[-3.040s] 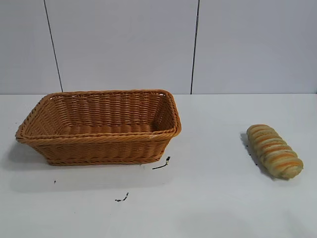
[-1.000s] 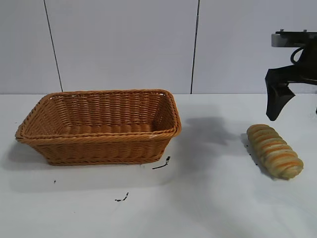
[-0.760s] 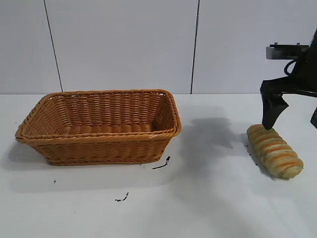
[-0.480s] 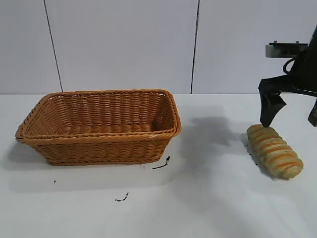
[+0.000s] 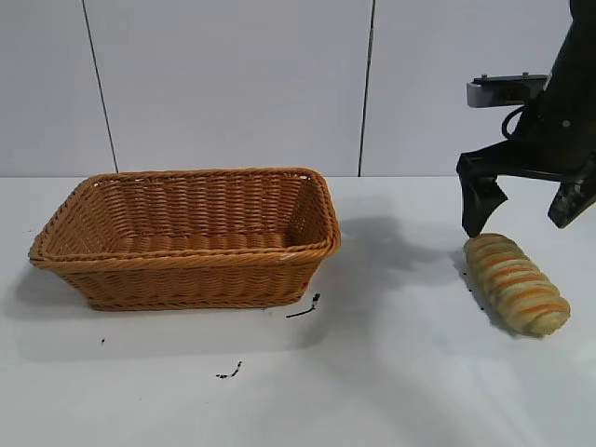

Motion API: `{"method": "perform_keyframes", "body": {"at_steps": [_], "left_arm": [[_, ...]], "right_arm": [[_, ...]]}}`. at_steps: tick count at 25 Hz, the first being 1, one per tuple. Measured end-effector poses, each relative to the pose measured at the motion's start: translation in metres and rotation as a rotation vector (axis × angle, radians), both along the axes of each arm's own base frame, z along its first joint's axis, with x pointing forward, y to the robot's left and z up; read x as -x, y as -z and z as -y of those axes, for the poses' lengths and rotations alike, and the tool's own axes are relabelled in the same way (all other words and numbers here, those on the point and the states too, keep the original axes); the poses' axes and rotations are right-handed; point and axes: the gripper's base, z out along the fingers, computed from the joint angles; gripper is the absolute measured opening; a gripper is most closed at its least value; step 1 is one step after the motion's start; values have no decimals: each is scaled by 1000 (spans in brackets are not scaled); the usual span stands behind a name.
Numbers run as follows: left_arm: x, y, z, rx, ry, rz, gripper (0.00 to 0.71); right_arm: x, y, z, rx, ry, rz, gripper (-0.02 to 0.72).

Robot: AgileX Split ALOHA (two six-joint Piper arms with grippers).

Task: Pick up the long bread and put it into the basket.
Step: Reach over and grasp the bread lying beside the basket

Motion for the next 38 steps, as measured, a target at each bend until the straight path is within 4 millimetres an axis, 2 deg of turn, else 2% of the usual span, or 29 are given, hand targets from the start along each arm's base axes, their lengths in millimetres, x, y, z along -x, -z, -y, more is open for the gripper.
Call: {"method": "perform_keyframes", "body": {"at_steps": [8, 14, 15, 17, 19, 21, 22, 23, 25, 28, 34, 38], "left_arm": [[0, 0, 0, 0, 0, 0, 696], [0, 0, 0, 0, 0, 0, 696], [0, 0, 0, 0, 0, 0, 696], [0, 0, 0, 0, 0, 0, 696], [0, 0, 0, 0, 0, 0, 696], [0, 0, 0, 0, 0, 0, 696], [0, 0, 0, 0, 0, 0, 696], [0, 0, 0, 0, 0, 0, 696], [0, 0, 0, 0, 0, 0, 696], [0, 0, 0, 0, 0, 0, 696], [0, 0, 0, 0, 0, 0, 696], [0, 0, 0, 0, 0, 0, 696]], "right_arm": [[-7, 33, -1, -2, 2, -18, 693], [-7, 44, -1, 0, 2, -44, 687], [-7, 44, -1, 0, 2, -44, 660], [-7, 44, -1, 0, 2, -45, 548], [-6, 44, -1, 1, 2, -50, 363], [-6, 44, -1, 2, 2, -58, 212], [-6, 44, -1, 2, 2, -58, 212], [-5, 44, -1, 2, 2, -62, 169], [-4, 40, 0, 3, 2, -70, 165], [-3, 17, 0, 6, -10, -44, 165], [-14, -68, 0, 9, -23, 62, 150], [-22, -107, -7, 22, -72, 99, 150]]}}
